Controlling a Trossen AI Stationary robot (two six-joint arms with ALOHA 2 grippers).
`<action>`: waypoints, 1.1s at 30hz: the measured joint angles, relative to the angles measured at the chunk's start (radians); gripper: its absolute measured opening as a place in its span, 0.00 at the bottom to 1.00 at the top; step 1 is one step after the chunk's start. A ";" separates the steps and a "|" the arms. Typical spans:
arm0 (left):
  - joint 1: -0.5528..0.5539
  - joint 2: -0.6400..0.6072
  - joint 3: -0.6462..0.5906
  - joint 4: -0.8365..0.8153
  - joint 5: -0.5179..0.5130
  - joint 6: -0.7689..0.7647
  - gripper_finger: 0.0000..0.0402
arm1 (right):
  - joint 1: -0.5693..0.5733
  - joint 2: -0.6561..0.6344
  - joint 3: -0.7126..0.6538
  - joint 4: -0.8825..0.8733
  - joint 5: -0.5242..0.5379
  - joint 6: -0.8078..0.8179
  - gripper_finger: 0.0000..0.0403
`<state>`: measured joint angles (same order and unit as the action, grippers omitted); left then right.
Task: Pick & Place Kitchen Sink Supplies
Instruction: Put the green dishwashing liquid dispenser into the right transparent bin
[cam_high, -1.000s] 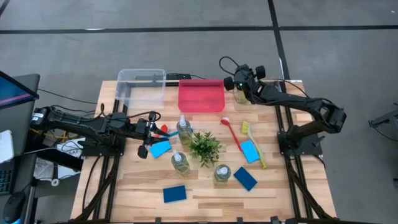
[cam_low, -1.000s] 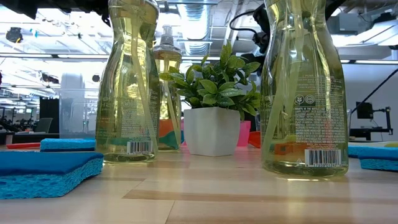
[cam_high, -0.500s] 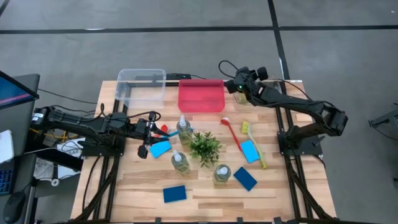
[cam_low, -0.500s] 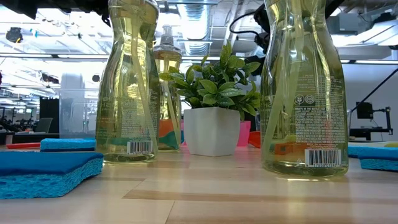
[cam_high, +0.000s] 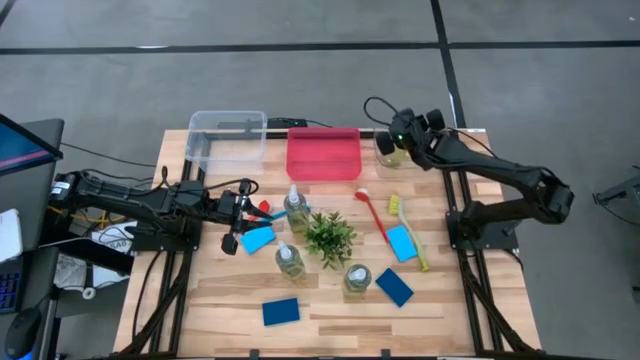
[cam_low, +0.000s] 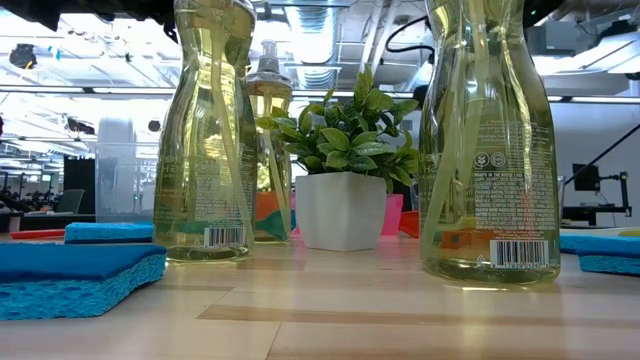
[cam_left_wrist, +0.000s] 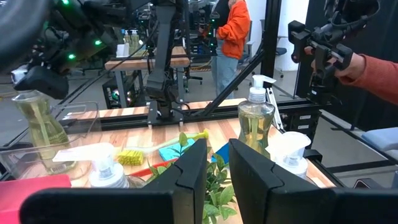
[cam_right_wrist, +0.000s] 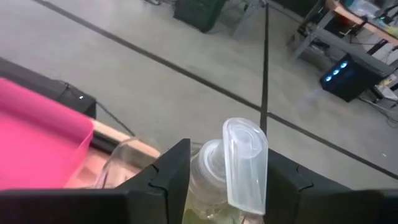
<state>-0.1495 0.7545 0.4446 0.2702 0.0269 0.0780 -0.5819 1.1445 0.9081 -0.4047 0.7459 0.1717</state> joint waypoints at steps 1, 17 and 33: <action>0.000 0.000 0.000 0.000 0.000 0.000 0.17 | 0.000 -0.006 0.000 -0.014 -0.004 0.003 0.37; 0.000 0.000 0.000 0.000 0.000 0.023 0.17 | 0.045 -0.020 0.002 -0.085 0.012 -0.024 0.44; 0.000 0.000 0.000 0.000 0.000 0.022 0.17 | 0.051 -0.020 0.002 -0.084 0.063 -0.107 0.46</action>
<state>-0.1495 0.7544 0.4446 0.2703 0.0269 0.1001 -0.5312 1.1244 0.9097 -0.4885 0.8085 0.0650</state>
